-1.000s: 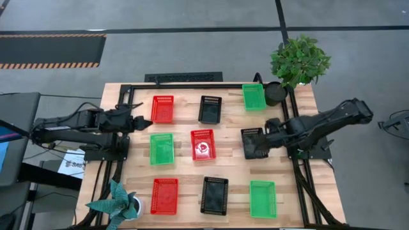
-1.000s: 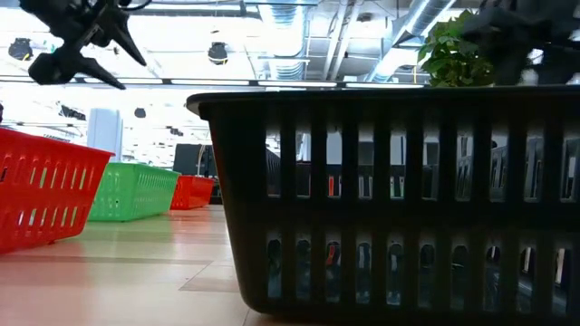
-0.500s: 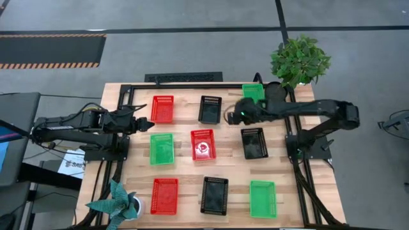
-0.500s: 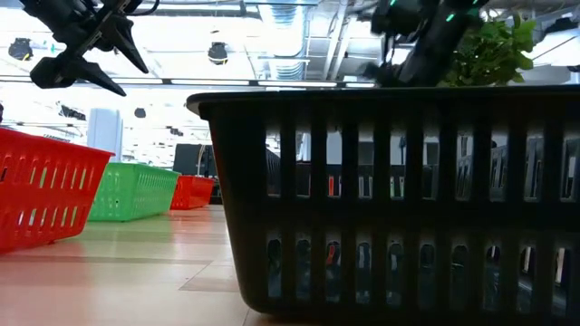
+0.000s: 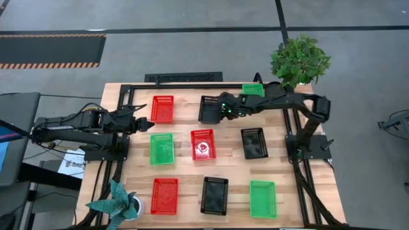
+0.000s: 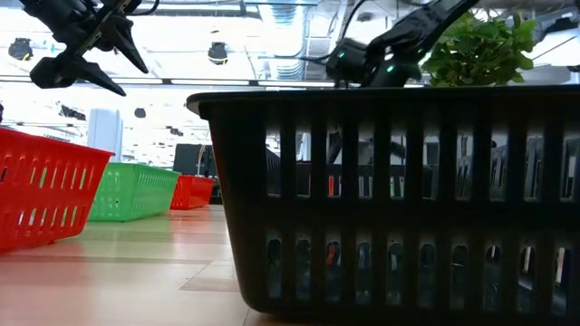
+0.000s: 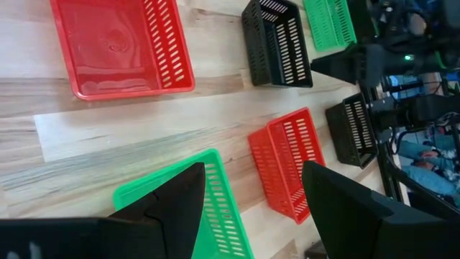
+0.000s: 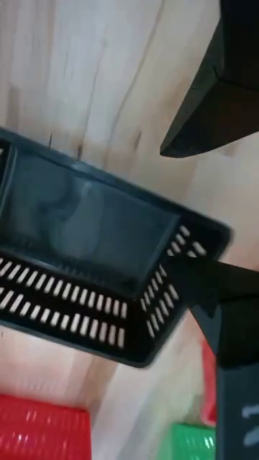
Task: Stack baskets by color
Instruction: Stack the top black bin on top of the middle black bin
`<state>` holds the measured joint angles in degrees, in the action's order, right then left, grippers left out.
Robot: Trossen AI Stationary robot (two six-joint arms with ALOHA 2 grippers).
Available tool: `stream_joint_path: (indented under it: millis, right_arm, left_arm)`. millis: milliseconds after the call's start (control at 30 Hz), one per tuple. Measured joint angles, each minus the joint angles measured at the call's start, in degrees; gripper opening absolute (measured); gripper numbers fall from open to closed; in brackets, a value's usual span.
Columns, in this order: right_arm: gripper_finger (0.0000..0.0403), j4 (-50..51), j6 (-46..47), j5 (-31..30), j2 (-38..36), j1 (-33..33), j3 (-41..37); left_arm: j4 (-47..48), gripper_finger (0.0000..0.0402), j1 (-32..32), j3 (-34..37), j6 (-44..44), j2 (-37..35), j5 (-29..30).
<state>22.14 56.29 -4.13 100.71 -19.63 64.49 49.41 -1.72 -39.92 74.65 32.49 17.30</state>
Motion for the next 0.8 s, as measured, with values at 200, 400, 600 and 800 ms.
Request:
stream_joint_path:
  millis: [200, 400, 600, 800]
  right_arm:
    - [0.0248, 1.1, -0.9, -1.2, 4.7, 0.0, 3.8]
    - [0.0154, 1.5, -1.2, -0.5, 7.2, -0.1, 4.4]
    - [0.0016, 1.4, -3.7, -0.7, 7.1, -0.1, 4.4]
    - [0.0009, 5.6, -4.1, -0.5, -0.3, -0.4, 4.3]
  left_arm:
    - [0.2, 0.0220, -0.1, 0.0, 0.0, 0.0, 0.1]
    - [0.4, 0.0220, -0.2, 0.0, 0.0, 0.0, 1.2]
    - [0.4, 0.0220, -0.2, 0.0, -0.4, 0.0, 1.4]
    - [0.6, 0.0220, -0.2, 0.0, -0.4, 0.0, 1.3]
